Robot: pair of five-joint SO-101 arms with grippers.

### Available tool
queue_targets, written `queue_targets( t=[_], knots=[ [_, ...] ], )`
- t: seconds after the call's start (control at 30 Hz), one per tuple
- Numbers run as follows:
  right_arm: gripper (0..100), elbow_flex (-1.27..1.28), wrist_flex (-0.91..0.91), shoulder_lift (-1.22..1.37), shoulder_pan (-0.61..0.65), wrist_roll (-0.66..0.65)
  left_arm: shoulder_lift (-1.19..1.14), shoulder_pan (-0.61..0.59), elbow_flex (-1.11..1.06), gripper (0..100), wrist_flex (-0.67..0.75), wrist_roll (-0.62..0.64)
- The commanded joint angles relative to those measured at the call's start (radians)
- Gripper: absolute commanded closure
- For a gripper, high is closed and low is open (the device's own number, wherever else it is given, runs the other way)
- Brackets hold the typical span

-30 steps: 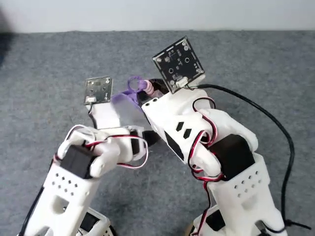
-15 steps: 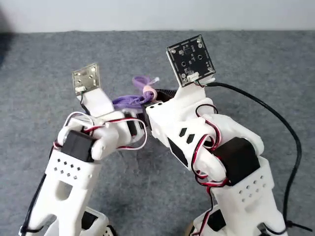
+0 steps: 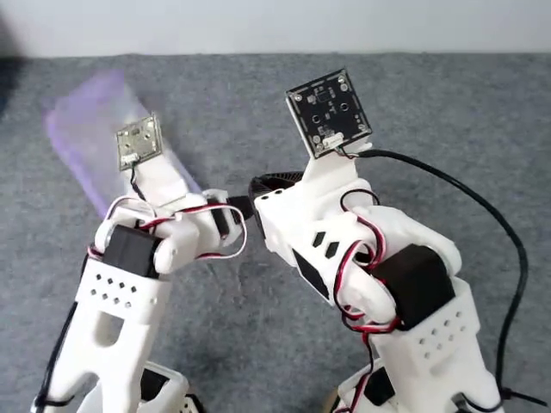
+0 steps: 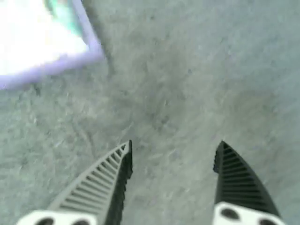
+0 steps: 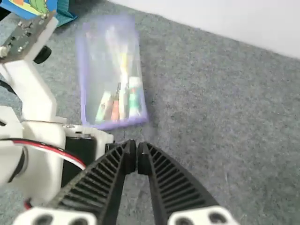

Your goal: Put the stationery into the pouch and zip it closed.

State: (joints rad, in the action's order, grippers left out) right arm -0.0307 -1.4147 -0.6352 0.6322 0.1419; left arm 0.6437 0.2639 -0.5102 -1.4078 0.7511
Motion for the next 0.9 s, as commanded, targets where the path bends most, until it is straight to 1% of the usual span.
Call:
queue_targets(
  t=[0.0, 0.13, 0.2, 0.27, 0.33, 0.47, 0.6, 0.73, 0.87],
  knots=[
    [99.1, -0.006, -0.010, -0.008, 0.007, 0.011, 0.017, 0.025, 0.008, 73, -0.058, -0.038],
    [99.1, -0.006, -0.007, -0.005, 0.002, 0.011, 0.017, 0.015, 0.065, 73, -0.121, -0.038],
    [99.1, -0.006, -0.007, -0.002, -0.001, 0.031, 0.017, -0.034, 0.111, 73, -0.149, -0.040],
    [99.1, -0.006, -0.010, -0.002, -0.001, 0.068, 0.012, -0.112, 0.134, 73, -0.144, -0.040],
    [99.1, -0.006, -0.010, -0.002, -0.001, 0.087, 0.006, -0.207, 0.133, 73, -0.110, -0.052],
    [99.1, 0.029, -0.001, -0.002, -0.007, 0.089, 0.005, -0.377, 0.073, 73, -0.005, -0.161],
    [99.1, 0.094, -0.001, -0.010, -0.045, 0.089, 0.005, -0.529, -0.019, 73, 0.109, -0.256],
    [99.1, 0.107, -0.002, -0.012, -0.076, 0.092, 0.005, -0.605, -0.119, 73, 0.178, -0.334],
    [99.1, 0.107, -0.004, -0.012, -0.090, 0.089, 0.003, -0.612, -0.186, 72, 0.224, -0.353]
  ],
)
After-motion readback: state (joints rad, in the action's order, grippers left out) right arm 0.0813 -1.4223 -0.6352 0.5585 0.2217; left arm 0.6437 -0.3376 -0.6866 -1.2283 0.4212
